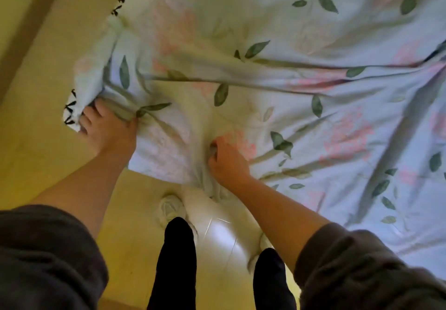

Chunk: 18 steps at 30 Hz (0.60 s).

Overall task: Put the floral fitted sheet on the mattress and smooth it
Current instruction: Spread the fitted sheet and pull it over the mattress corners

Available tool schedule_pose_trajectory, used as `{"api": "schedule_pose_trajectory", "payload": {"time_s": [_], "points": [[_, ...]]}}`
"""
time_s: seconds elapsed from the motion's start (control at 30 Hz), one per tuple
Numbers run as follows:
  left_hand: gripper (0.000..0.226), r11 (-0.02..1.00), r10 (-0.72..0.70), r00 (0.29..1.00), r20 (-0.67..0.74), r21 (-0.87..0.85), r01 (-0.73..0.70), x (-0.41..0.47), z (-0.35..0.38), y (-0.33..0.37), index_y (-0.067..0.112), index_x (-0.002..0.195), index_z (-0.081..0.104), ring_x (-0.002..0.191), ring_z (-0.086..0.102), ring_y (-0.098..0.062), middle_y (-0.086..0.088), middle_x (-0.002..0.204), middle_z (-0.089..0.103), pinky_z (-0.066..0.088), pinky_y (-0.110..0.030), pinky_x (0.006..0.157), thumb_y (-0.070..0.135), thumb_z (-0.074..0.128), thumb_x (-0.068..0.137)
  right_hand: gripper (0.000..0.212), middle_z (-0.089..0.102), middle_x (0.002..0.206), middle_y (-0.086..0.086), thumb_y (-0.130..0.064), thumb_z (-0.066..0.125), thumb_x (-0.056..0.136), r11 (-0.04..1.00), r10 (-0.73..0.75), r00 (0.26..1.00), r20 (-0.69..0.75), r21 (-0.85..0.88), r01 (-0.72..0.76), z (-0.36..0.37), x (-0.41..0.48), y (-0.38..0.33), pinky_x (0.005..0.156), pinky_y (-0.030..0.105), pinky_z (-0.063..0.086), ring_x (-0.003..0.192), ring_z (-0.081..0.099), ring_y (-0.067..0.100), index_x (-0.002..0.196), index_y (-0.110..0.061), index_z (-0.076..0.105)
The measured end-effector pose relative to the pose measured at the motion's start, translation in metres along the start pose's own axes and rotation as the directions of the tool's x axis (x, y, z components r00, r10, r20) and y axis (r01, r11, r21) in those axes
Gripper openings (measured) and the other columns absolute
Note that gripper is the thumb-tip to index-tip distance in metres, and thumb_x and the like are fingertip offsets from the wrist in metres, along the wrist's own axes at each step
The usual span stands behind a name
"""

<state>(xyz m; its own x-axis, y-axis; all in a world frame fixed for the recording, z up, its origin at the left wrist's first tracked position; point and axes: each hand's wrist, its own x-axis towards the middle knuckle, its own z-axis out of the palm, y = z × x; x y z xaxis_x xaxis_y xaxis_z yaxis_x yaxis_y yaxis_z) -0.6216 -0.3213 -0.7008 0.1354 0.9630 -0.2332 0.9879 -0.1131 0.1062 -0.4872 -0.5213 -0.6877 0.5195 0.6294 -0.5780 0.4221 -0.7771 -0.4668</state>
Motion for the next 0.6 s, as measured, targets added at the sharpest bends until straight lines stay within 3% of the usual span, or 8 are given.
{"api": "schedule_pose_trajectory", "payload": {"time_s": [0.1,0.2,0.27,0.33,0.4,0.43,0.5,0.6], "points": [[0.067,0.998,0.04,0.995,-0.091,-0.053,-0.045,0.035,-0.007,-0.014,0.007,0.131,0.034,0.126,0.036,-0.039,-0.021,0.136,0.038,0.032,-0.055,0.099,0.043,0.064,0.082,0.03,0.061,0.113,0.007,-0.026,0.043,0.093,0.998,0.048,0.999,0.025,0.047,-0.049,0.014,0.022,-0.036,0.074,0.035,0.044,0.1,0.058,0.029,0.122,-0.018,0.045],[0.072,0.985,-0.104,0.989,-0.101,-0.146,0.088,0.075,-0.022,-0.034,0.006,0.131,0.035,0.126,0.037,-0.036,-0.017,0.137,0.038,0.033,-0.052,0.099,0.046,0.067,0.079,0.03,0.061,0.106,0.005,-0.025,0.043,0.093,0.999,0.026,0.999,0.02,0.042,-0.027,0.019,0.045,-0.072,0.072,0.033,0.041,0.093,0.059,0.028,0.123,-0.018,0.044],[0.074,0.945,-0.19,0.982,-0.024,-0.276,0.176,0.096,-0.027,-0.046,0.009,0.133,0.035,0.124,0.039,-0.035,-0.015,0.138,0.037,0.038,-0.049,0.097,0.047,0.068,0.079,0.025,0.054,0.093,-0.002,-0.025,0.043,0.093,0.999,0.008,1.0,-0.013,0.051,-0.007,0.017,0.056,-0.086,0.069,0.033,0.04,0.084,0.056,0.025,0.117,-0.018,0.043],[0.057,0.89,-0.185,0.978,0.093,-0.407,0.207,0.114,-0.03,-0.053,0.007,0.126,0.045,0.113,0.048,-0.034,-0.018,0.131,0.045,0.044,-0.045,0.087,0.04,0.064,0.084,0.025,0.049,0.092,-0.007,-0.024,0.045,0.091,0.998,0.016,0.999,-0.048,0.062,-0.013,0.014,0.066,-0.096,0.069,0.033,0.041,0.08,0.051,0.021,0.116,-0.019,0.042],[0.03,0.864,-0.143,0.985,0.094,-0.474,0.17,0.121,-0.033,-0.056,0.0,0.106,0.058,0.096,0.055,-0.035,-0.024,0.113,0.058,0.04,-0.04,0.074,0.024,0.05,0.09,0.032,0.051,0.093,-0.006,-0.024,0.047,0.09,0.996,0.028,0.998,-0.052,0.083,-0.023,0.012,0.071,-0.104,0.071,0.034,0.044,0.08,0.053,0.021,0.122,-0.019,0.042],[0.028,0.836,-0.198,0.978,0.058,-0.511,0.2,0.127,-0.035,-0.062,-0.002,0.102,0.06,0.095,0.056,-0.037,-0.024,0.11,0.06,0.039,-0.04,0.074,0.017,0.043,0.09,0.034,0.052,0.091,-0.005,-0.024,0.047,0.09,0.996,0.028,0.998,-0.049,0.091,-0.023,0.011,0.074,-0.109,0.071,0.035,0.046,0.08,0.055,0.023,0.124,-0.02,0.041],[0.032,0.768,-0.358,0.932,0.062,-0.548,0.332,0.137,-0.034,-0.086,0.001,0.112,0.058,0.107,0.055,-0.034,-0.021,0.119,0.059,0.042,-0.038,0.085,0.015,0.039,0.091,0.038,0.053,0.092,-0.005,-0.023,0.046,0.089,0.995,0.036,0.999,-0.036,0.097,-0.032,0.007,0.075,-0.114,0.072,0.036,0.048,0.082,0.057,0.023,0.127,-0.021,0.04],[0.04,0.763,-0.452,0.843,0.291,-0.363,0.534,0.145,-0.03,-0.136,0.009,0.133,0.044,0.119,0.051,-0.032,-0.016,0.133,0.051,0.044,-0.043,0.099,0.019,0.046,0.094,0.039,0.058,0.102,0.0,-0.023,0.046,0.089,0.998,0.029,1.0,-0.002,0.064,-0.029,-0.001,0.077,-0.114,0.073,0.038,0.05,0.082,0.059,0.023,0.128,-0.022,0.042]]}}
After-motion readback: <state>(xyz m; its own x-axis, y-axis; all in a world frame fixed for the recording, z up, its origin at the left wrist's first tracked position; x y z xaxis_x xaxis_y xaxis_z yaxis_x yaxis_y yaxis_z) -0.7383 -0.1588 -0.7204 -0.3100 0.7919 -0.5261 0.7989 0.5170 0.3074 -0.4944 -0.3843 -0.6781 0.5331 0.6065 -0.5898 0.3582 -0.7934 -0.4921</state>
